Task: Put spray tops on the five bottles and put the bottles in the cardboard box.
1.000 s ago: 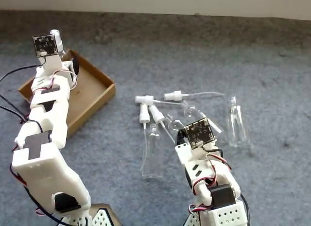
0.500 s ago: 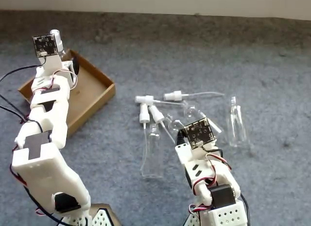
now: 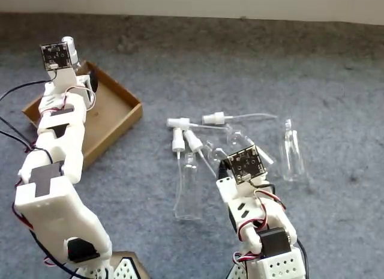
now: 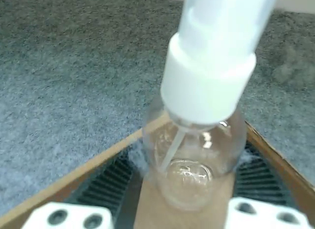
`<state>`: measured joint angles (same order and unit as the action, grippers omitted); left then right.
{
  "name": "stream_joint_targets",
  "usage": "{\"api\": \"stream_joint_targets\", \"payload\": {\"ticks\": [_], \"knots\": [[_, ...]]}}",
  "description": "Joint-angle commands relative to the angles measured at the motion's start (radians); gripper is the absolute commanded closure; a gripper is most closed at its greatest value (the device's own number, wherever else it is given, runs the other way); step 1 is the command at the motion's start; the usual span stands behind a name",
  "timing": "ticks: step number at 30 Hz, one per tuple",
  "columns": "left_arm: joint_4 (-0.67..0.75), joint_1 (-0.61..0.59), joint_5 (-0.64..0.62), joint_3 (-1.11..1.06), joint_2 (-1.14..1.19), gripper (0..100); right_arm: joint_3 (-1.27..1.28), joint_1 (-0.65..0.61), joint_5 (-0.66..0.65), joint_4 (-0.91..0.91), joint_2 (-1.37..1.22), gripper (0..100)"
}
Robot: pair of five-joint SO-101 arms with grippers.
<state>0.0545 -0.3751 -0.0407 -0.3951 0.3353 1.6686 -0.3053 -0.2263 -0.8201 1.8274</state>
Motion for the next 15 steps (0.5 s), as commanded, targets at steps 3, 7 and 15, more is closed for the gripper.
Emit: {"api": "stream_joint_targets", "payload": {"ticks": [3,7,15], "knots": [[0.012,0.001,0.002,0.004,-0.021,76,0.062,0.013,-0.006,0.030,0.010,99.3],[0.012,-0.001,0.000,0.004,-0.021,74,0.062,0.013,-0.006,0.030,0.010,99.3],[0.012,-0.001,-0.002,0.002,-0.028,73,0.062,0.013,-0.006,0.030,0.010,99.3]]}}
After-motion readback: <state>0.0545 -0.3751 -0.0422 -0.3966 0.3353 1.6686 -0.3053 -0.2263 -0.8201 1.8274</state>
